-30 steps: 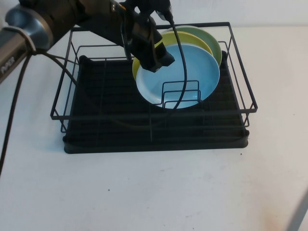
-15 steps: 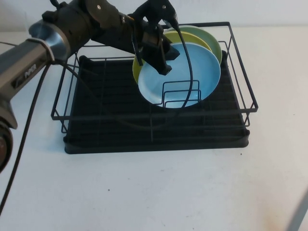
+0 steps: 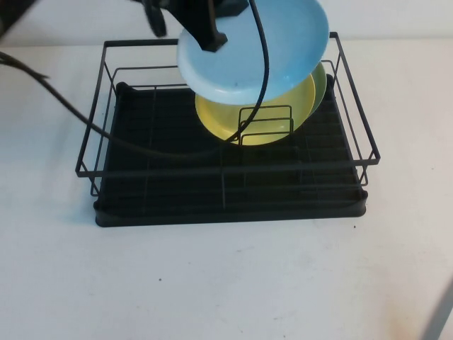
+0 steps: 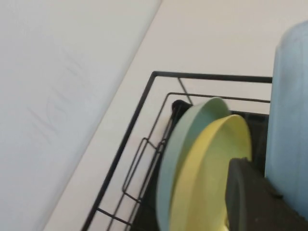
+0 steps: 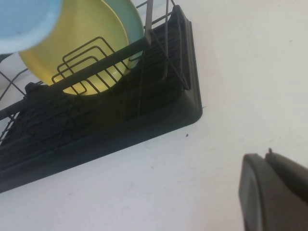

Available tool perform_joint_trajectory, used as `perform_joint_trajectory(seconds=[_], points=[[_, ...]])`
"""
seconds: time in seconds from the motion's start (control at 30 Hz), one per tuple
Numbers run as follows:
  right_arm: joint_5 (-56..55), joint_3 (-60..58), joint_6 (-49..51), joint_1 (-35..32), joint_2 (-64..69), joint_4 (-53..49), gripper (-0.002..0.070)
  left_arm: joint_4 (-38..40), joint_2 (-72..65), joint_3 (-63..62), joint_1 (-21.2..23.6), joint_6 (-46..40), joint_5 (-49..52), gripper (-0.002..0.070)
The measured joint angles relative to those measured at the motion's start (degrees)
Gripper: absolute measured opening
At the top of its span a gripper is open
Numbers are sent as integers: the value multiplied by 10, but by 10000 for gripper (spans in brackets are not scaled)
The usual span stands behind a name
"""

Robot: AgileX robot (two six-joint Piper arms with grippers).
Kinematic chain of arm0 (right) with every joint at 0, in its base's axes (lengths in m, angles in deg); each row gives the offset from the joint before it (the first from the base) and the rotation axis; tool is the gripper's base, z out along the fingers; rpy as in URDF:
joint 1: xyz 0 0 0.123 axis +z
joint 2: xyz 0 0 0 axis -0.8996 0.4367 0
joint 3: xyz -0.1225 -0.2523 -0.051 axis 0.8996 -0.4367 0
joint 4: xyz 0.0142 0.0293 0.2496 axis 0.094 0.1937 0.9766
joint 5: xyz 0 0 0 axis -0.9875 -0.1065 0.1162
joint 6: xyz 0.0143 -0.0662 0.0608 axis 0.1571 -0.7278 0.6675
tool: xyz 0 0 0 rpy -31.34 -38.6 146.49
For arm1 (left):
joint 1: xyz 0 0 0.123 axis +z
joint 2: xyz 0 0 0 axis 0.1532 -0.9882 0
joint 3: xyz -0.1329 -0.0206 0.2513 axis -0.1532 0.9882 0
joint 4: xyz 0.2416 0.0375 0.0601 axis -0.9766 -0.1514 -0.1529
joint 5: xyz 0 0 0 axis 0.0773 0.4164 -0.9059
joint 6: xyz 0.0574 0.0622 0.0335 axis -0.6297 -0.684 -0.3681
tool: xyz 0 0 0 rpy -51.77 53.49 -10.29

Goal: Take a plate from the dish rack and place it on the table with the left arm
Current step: Place the plate from the table

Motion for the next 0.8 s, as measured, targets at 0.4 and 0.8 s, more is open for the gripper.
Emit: perform_joint_trajectory(seconds=[0.4,0.8], points=[[0,0,0,0,0,0,-20,122,100,106,28,234,208,83],[17,0,0,0,0,4,-20,343,139,556,79,99,75,83]])
